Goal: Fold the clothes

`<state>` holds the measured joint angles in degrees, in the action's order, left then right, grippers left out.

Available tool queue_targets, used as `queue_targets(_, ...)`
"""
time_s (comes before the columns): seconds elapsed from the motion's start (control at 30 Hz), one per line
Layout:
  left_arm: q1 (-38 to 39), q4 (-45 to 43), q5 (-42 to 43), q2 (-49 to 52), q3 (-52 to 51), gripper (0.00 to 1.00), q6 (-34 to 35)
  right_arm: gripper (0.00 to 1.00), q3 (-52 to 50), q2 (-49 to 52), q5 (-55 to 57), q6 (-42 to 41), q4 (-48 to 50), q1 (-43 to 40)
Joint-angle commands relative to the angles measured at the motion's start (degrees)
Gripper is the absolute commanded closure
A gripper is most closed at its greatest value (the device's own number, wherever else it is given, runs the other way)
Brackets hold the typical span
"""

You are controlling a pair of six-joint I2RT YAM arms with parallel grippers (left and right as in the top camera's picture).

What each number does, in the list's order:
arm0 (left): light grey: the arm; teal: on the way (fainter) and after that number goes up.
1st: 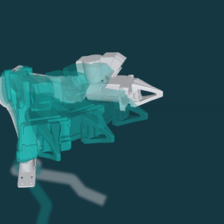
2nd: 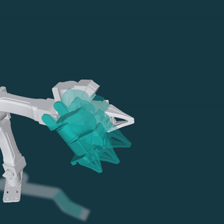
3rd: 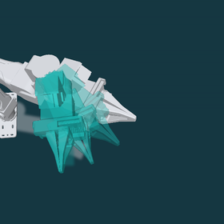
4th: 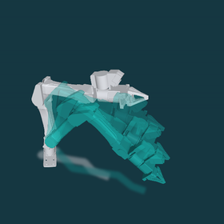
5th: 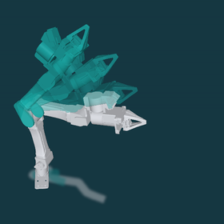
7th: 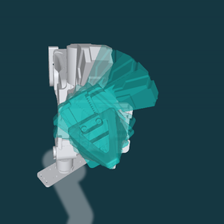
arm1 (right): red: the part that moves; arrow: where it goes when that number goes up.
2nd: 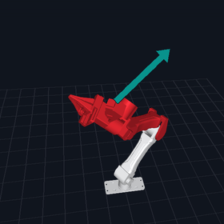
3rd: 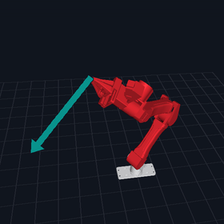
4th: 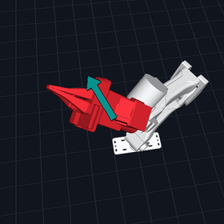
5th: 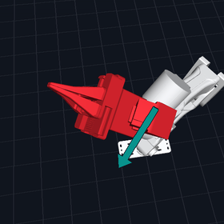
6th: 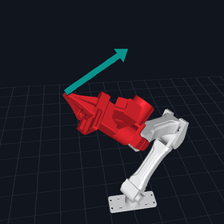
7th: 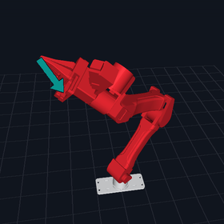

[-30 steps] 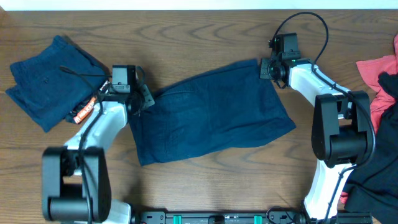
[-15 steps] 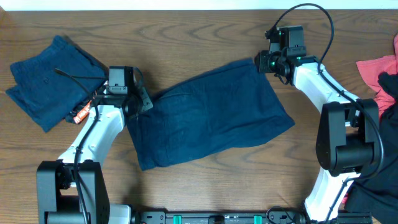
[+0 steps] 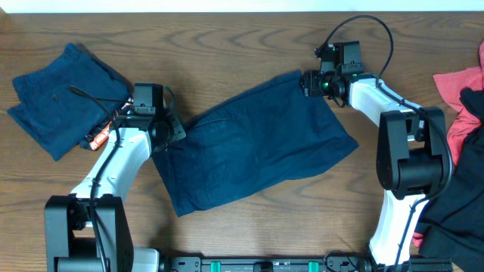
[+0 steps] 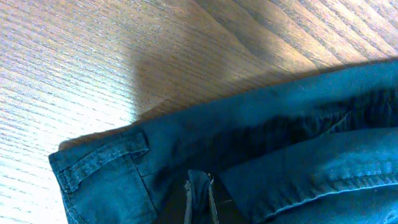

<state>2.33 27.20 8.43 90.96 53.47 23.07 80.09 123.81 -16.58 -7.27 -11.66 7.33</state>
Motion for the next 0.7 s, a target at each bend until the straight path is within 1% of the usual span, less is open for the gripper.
queue_targets(0.0, -0.17, 0.37, -0.48, -0.44, 0.28, 0.94, -0.31, 0.87, 0.11, 1.79, -1.46, 0.72, 0.09, -0.52)
queue_targets(0.03, -0.17, 0.37, -0.48, -0.44, 0.28, 0.94, -0.33, 0.99, 0.11, 1.79, -1.46, 0.72, 0.07, -0.52)
queue_targets(0.17, -0.17, 0.44, -0.48, -0.44, 0.28, 0.94, -0.33, 0.99, 0.11, 1.03, -1.42, 0.70, -0.11, -0.74)
queue_targets(0.27, -0.17, 0.96, -0.48, -0.44, 0.28, 0.94, -0.33, 0.99, 0.13, -2.10, 0.63, 0.46, -1.46, -1.70)
queue_targets(0.37, -0.17, 1.68, -0.46, -0.44, 0.28, 0.94, -0.33, 0.99, 0.15, -8.20, 2.97, 0.50, -2.51, -2.75)
queue_targets(0.5, -0.17, 4.76, -0.50, -0.44, 0.28, 0.94, -0.28, 0.99, 0.15, -16.96, 2.95, 0.79, -2.54, -3.15)
queue_targets(0.53, -0.17, 6.08, -0.59, -0.44, 0.28, 0.94, 0.33, 0.99, 0.15, -18.60, 2.71, 1.11, -2.47, -2.95)
queue_targets(0.57, -0.24, 7.56, -1.42, -0.44, 0.28, 0.94, 2.38, 0.99, 0.15, -20.15, 2.38, 1.42, -2.45, -2.71)
queue_targets(0.63, -0.39, 11.06, -4.04, -0.44, 0.26, 0.94, 8.55, 0.99, 0.15, -22.16, 1.95, 1.79, -2.49, -1.57)
queue_targets(0.67, -0.39, 12.02, -5.05, -0.42, 0.26, 0.94, 10.16, 0.99, 0.15, -22.27, 1.97, 1.81, -2.45, -0.83)
